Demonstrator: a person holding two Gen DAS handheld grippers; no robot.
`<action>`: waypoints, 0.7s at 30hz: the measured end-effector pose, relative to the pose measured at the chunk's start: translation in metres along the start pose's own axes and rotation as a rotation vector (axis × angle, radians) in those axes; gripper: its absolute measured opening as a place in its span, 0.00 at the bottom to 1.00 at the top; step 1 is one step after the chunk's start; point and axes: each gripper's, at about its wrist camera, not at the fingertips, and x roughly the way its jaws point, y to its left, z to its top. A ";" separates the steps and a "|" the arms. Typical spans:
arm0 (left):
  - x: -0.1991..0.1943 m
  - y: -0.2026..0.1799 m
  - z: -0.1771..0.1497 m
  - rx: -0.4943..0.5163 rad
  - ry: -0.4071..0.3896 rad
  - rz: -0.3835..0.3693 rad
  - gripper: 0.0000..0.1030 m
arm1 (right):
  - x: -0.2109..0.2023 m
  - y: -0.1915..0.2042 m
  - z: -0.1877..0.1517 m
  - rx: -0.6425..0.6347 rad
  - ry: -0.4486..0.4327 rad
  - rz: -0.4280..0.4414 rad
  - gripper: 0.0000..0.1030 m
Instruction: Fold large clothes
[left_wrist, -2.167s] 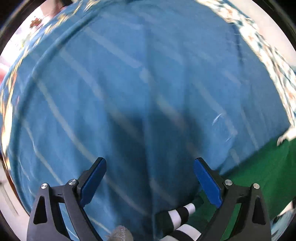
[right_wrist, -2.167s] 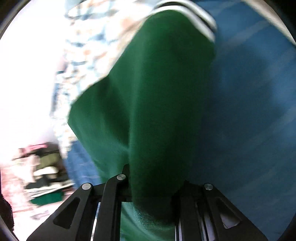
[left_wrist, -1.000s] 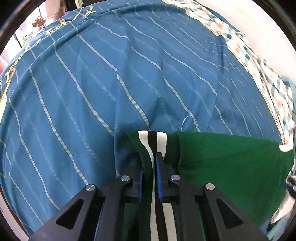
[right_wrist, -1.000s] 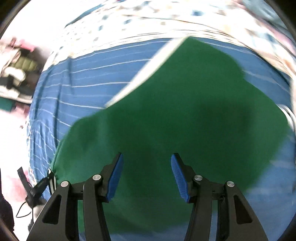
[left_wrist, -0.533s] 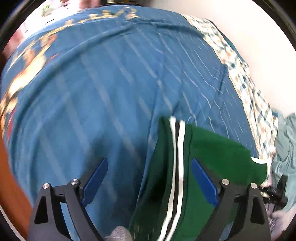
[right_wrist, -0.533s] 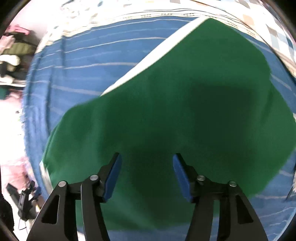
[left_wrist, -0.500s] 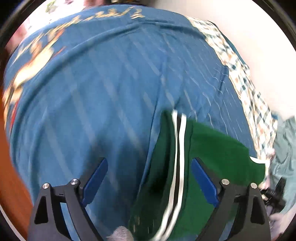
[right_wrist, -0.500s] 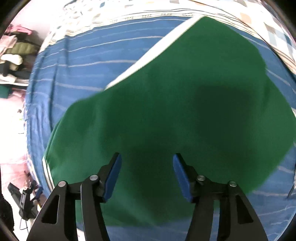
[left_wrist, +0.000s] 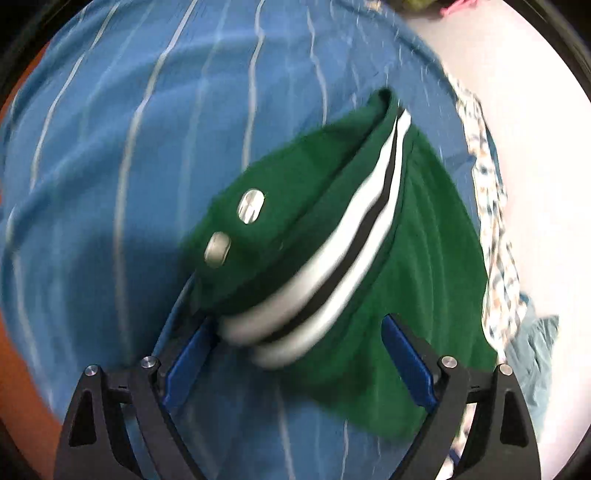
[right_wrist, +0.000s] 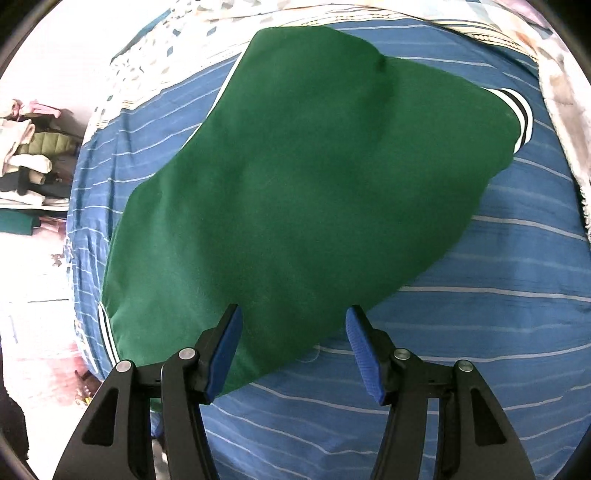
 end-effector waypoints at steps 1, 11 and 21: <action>0.004 -0.005 0.007 0.009 -0.040 0.022 0.88 | 0.001 -0.002 -0.001 -0.007 0.001 -0.014 0.59; 0.000 -0.048 0.089 0.127 -0.199 0.062 0.10 | 0.009 -0.015 -0.011 0.019 0.021 0.040 0.59; 0.031 -0.018 0.099 0.068 -0.046 -0.141 0.47 | 0.018 -0.016 0.002 0.058 0.029 0.041 0.59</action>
